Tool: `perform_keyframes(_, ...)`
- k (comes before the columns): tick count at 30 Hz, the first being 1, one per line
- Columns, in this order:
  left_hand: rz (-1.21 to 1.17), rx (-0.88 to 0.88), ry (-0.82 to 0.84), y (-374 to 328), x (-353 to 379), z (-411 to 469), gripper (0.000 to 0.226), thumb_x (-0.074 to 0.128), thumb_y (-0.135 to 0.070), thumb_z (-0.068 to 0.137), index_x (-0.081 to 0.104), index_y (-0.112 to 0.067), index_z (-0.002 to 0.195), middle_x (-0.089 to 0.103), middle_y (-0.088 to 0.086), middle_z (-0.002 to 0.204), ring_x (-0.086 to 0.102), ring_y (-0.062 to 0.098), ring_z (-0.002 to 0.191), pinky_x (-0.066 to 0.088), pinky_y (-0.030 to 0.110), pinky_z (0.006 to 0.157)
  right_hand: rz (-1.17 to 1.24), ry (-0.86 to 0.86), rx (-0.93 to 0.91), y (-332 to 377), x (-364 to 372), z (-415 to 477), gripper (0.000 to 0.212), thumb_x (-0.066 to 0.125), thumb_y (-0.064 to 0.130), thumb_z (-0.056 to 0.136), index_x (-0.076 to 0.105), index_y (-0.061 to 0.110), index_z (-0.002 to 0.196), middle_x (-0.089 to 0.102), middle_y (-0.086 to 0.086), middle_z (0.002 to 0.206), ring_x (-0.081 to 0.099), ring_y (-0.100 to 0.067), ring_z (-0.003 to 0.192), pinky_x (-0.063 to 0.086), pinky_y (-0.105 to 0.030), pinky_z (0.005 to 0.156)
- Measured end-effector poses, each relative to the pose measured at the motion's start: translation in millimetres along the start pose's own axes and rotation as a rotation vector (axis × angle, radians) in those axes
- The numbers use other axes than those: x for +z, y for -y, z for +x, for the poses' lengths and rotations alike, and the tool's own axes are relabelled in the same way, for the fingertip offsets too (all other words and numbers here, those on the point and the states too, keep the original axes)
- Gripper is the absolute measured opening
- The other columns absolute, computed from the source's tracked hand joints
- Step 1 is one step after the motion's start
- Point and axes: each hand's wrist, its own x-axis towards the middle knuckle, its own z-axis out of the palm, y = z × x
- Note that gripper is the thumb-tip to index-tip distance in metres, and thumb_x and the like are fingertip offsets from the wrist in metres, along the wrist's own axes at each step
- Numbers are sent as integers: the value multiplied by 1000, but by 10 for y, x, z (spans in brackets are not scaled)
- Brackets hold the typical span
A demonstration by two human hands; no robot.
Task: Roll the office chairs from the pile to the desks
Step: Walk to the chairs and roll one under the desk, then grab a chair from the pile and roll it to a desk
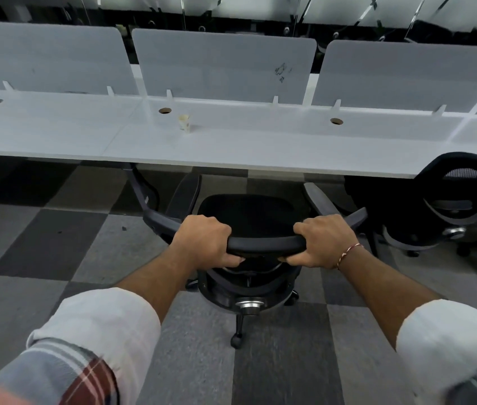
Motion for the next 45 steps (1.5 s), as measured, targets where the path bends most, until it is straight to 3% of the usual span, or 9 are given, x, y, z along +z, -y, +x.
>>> perform_keyframes(8,6,-31,14,156,15,712,61,47,-86,76,49,-25,68,55,-9,64,57,14,59,47,30,57,-15,21,6,-509,82,559,64,42,91,68,46,29,79,59,7,77,62,-16,74,29,-31,57)
perform_keyframes(14,15,-37,22,361,32,1358,58,51,-84,76,51,-26,71,48,-9,63,52,16,63,40,30,59,-19,-3,0,-937,255,1095,71,30,94,63,50,27,80,59,7,74,63,-18,72,36,-30,59)
perform_keyframes(20,-16,-19,24,705,127,2125,58,53,-83,76,43,-27,66,46,-10,64,50,16,65,38,31,61,14,23,46,-1326,393,1731,62,46,89,69,44,28,78,58,8,72,57,-17,67,41,-30,61)
perform_keyframes(28,-41,21,0,1063,211,2964,56,50,-82,77,46,-27,72,40,-9,65,52,19,71,38,31,65,19,44,80,-1779,524,2422,62,46,88,72,42,25,75,54,7,71,49,-17,63,32,-31,60)
perform_keyframes(39,-82,60,-45,1058,259,2994,58,51,-81,80,36,-26,66,41,-10,64,51,19,66,33,31,60,18,-96,73,-1830,615,2402,66,49,87,66,34,23,65,38,6,58,40,-22,50,28,-31,54)
perform_keyframes(42,-97,10,-110,965,306,2851,59,53,-80,77,41,-23,75,40,-10,65,55,20,71,35,32,62,0,-134,158,-1694,615,2256,68,49,87,65,38,20,73,40,4,64,46,-25,57,33,-34,61)
perform_keyframes(45,-89,-79,-242,819,379,2706,61,56,-81,74,46,-22,85,46,-7,75,48,20,77,36,36,71,31,-157,304,-1525,612,2103,75,49,88,65,51,17,89,51,0,80,51,-26,77,40,-43,82)
